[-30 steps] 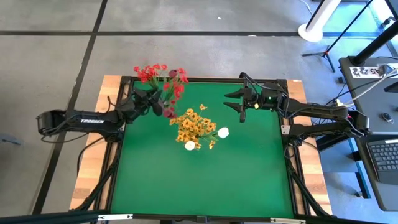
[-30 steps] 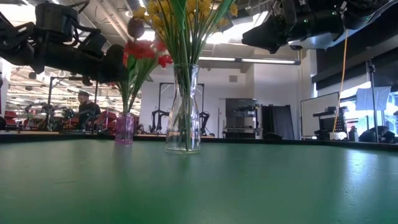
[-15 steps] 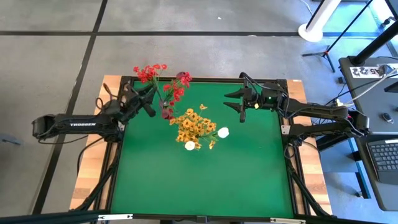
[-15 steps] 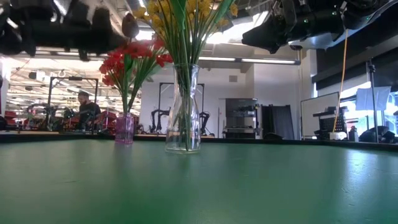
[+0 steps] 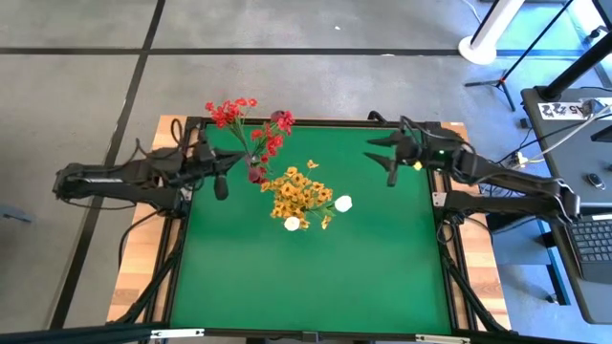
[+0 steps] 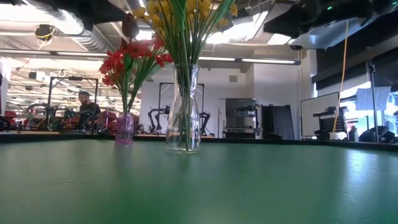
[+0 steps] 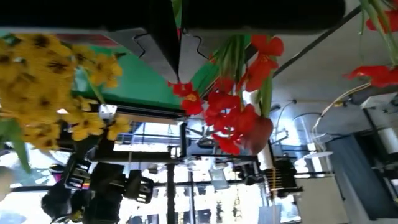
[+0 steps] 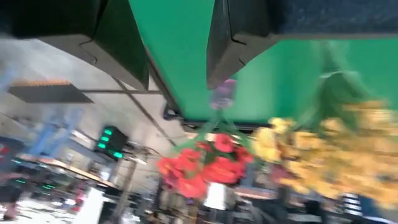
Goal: Sort flowers into vase by color
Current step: Return to Home Position
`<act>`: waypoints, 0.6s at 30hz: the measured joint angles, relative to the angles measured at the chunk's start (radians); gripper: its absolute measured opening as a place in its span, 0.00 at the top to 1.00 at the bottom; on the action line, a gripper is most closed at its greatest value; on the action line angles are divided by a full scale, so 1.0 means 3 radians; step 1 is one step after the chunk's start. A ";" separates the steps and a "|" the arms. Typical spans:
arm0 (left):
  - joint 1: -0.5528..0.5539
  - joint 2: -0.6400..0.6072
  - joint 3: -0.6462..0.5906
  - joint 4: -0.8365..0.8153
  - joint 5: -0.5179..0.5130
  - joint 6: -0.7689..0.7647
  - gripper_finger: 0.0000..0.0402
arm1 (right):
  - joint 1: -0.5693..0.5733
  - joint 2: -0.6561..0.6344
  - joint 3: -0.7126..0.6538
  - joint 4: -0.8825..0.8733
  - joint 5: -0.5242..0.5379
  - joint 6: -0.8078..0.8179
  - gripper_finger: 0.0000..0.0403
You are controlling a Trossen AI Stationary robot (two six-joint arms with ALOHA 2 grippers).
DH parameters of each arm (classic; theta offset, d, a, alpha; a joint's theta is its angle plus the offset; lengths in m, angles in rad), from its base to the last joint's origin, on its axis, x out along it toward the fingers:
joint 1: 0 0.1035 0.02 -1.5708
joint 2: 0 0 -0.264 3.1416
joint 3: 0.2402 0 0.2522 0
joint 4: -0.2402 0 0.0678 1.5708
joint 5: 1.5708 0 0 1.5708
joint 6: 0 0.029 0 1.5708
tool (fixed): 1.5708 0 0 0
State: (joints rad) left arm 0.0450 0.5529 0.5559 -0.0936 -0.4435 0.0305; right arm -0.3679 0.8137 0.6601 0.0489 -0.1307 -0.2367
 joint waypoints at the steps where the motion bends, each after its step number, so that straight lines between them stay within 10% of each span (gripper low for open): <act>1: -0.0026 -0.0039 0.0002 -0.0014 0.0002 0.0005 1.00 | 0.0000 -0.0085 0.0000 -0.0073 -0.0102 0.0000 0.61; 18: -0.0207 -0.1458 -0.0395 -0.0629 0.0423 -0.0381 1.00 | -0.0372 -0.0970 -0.0586 -0.0216 -0.0900 0.0325 0.96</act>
State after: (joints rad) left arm -0.0170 0.1155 0.4374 -0.2824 -0.3164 -0.0837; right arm -0.4795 0.5227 0.4845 -0.0159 -0.4008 -0.1393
